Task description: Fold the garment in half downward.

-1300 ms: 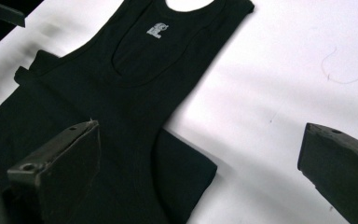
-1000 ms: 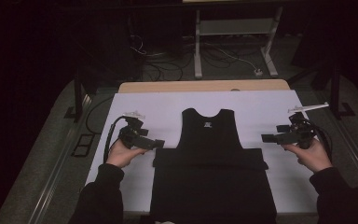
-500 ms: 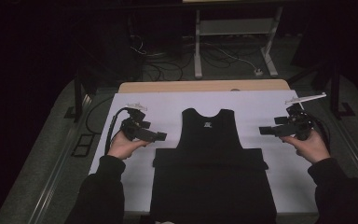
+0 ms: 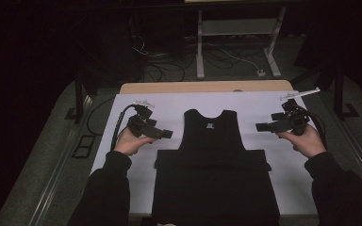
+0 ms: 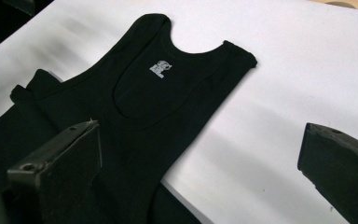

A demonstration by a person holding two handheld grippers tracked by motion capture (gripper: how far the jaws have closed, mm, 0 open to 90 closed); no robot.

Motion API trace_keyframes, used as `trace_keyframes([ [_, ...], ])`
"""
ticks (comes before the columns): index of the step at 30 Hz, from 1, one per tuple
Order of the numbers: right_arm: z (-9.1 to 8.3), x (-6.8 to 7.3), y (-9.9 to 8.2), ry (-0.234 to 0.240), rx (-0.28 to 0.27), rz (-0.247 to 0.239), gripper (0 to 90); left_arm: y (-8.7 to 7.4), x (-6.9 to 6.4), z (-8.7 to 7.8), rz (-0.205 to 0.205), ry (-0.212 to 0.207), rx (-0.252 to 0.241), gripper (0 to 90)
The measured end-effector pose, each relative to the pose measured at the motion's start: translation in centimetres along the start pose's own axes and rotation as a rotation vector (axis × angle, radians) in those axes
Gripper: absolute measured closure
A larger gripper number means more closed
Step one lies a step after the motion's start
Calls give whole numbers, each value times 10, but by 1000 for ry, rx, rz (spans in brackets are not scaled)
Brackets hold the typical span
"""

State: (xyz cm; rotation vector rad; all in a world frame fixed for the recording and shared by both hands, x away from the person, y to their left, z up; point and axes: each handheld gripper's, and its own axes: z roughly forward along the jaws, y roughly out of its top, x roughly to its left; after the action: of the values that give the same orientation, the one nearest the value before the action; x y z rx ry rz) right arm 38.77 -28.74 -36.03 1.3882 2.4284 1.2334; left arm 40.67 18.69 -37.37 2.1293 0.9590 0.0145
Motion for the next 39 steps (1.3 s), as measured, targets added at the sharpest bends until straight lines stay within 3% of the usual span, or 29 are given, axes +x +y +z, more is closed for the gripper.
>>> trace_keyframes([
  [12, 16, -2, 10, -2, 12, -3, 0, 12, 6, 11, -3, 3, 6, 0],
  [15, 20, -3, 10, -3, 12, 0, 0, 12, 8, 15, -8, -16, -6, 0],
  [32, 50, -7, 10, -13, 49, -12, 0, 17, 9, 36, -21, -35, -18, 0],
  [39, 61, -6, 9, -7, 60, -13, 0, 21, 8, 46, -6, -30, 8, 0],
])
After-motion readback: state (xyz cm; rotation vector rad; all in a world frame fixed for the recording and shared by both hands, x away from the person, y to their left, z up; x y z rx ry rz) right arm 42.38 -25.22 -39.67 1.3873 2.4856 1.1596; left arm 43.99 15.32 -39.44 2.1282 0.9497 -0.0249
